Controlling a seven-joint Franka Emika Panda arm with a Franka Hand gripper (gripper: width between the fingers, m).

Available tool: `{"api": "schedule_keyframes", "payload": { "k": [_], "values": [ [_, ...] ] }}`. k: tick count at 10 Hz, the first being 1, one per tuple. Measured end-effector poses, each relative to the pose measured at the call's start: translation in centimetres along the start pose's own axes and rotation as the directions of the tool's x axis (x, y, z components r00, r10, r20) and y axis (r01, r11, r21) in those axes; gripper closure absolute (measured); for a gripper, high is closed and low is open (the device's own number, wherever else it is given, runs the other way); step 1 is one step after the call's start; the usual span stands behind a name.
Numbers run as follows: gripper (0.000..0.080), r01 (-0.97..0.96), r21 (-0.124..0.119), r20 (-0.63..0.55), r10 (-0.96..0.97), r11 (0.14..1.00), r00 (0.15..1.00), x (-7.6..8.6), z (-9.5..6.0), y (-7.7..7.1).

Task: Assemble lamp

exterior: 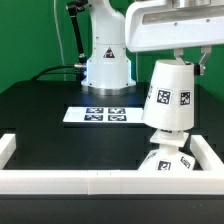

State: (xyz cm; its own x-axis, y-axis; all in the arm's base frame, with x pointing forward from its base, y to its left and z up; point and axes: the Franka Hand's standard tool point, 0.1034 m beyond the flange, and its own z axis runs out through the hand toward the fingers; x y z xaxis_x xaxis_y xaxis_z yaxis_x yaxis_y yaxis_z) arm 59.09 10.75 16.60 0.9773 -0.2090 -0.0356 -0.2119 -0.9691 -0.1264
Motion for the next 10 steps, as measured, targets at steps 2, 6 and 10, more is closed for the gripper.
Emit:
{"api": "schedule_keyframes", "payload": {
  "k": [2,6,10],
  "values": [
    [0.0627,0.001,0.000,-0.001,-0.001,1.000,1.000,0.2,-0.2,0.6],
    [0.0124,-0.031,0.002,0.002,0.031,1.000,1.000,-0.1,-2.0,1.0],
    [0.0104,-0.095,-0.018,-0.053,0.094,0.995,0.994,-3.2,-4.0,0.2]
  ]
}}
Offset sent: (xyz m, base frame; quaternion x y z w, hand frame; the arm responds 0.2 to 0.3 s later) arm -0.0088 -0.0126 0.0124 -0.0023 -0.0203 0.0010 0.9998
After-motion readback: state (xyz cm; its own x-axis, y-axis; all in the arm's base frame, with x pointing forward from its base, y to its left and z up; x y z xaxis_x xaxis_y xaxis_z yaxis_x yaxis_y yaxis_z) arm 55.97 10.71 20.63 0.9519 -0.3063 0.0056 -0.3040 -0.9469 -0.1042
